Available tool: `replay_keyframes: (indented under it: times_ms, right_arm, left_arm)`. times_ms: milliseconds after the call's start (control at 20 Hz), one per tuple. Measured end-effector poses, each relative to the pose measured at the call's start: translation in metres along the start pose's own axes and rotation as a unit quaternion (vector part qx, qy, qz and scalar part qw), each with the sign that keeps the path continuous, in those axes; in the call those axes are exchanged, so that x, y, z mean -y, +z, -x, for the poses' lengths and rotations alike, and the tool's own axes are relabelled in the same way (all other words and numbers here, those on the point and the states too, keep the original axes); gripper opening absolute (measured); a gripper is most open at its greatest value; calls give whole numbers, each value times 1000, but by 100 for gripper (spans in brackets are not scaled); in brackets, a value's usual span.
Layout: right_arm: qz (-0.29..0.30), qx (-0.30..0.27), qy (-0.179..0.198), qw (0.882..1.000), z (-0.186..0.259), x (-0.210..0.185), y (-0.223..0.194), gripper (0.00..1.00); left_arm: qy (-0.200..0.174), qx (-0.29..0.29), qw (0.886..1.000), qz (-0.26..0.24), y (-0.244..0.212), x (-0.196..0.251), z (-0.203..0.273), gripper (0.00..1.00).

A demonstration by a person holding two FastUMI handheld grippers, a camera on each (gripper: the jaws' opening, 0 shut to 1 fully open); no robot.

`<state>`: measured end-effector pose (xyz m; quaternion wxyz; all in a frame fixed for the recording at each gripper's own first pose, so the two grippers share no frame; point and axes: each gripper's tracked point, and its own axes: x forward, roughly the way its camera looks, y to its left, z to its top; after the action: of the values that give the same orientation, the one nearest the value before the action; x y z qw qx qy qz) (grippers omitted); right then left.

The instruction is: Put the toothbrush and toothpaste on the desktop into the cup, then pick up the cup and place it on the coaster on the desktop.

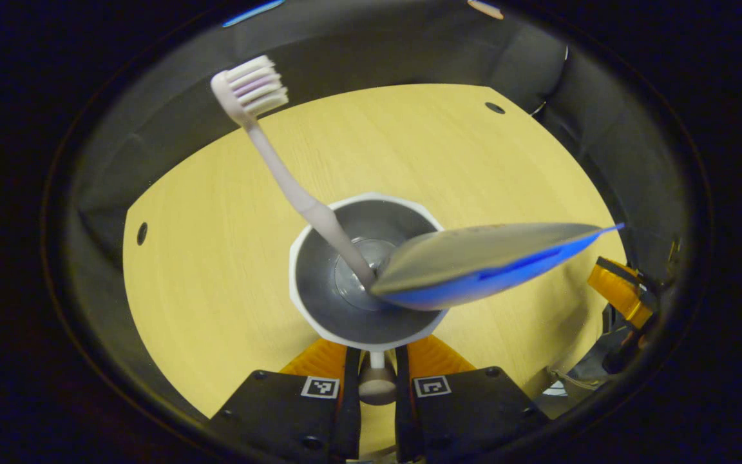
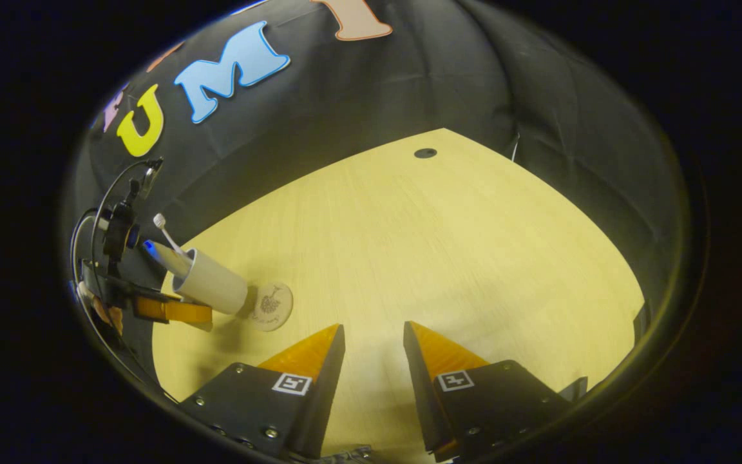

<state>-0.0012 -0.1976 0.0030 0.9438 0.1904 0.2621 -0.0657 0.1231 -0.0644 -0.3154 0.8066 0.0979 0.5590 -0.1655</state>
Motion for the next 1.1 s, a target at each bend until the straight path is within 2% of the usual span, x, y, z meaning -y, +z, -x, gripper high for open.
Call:
replay_keyframes:
  times_ms: [50,350,450,500,550,700,750,800,850,950,1000,1100]
  right_arm:
    - [-1,1,-1,1000,0,1,1,56]
    - [-23,9,-15,1000,5,10,6,53]
    - [-32,10,-19,999,7,14,9,56]
    - [-35,10,-22,999,8,16,9,53]
    - [-37,10,-23,999,9,16,10,56]
    - [-37,8,-26,999,10,18,11,56]
    - [-37,7,-25,999,10,18,11,53]
    - [-38,6,-24,999,9,18,11,56]
    - [-38,4,-23,999,9,17,11,56]
    - [-37,1,-18,999,9,16,11,56]
    - [-35,-2,-14,999,8,16,11,56]
    - [-27,-5,-8,1000,9,14,12,53]
  left_arm:
    - [-4,-1,1000,-1,1,9,-2,28]
    - [-16,-9,1000,-8,4,43,-13,28]
    - [-14,-13,1000,-10,3,49,-18,28]
    - [-12,-16,1000,-10,1,52,-22,28]
    - [-11,-19,1000,-10,-1,54,-24,28]
    - [-7,-24,1000,-10,-6,56,-31,28]
    - [-2,-19,1000,-12,-5,58,-32,28]
    - [2,-18,1000,-15,-7,56,-30,28]
    - [4,-15,1000,-17,-9,56,-31,34]
    - [8,-13,1000,-12,-13,56,-30,24]
    - [8,-12,1000,-10,-13,57,-29,31]
    - [11,-13,1000,-1,-21,51,-26,37]
